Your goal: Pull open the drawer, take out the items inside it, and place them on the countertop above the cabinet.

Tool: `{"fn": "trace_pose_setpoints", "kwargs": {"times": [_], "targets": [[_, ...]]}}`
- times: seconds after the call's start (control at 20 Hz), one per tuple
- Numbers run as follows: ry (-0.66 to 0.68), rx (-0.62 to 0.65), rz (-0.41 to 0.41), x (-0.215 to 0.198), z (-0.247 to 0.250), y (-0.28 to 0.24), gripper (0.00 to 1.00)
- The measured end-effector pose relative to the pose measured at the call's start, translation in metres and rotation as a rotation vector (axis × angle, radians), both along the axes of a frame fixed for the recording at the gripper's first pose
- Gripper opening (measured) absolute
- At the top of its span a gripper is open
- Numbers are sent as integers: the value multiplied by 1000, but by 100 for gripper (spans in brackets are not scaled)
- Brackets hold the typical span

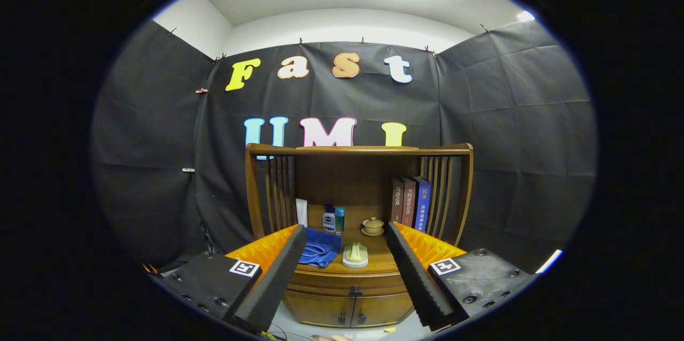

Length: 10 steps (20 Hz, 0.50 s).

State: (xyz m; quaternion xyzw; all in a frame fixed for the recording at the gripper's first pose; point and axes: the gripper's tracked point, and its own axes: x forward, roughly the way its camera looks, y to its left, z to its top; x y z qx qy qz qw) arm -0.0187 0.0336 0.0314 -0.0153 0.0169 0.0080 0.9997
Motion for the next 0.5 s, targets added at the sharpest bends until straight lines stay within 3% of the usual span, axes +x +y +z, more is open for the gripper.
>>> {"fn": "trace_pose_setpoints", "kwargs": {"times": [0.5], "targets": [[1,3,-11,-7,3,-3,100]]}}
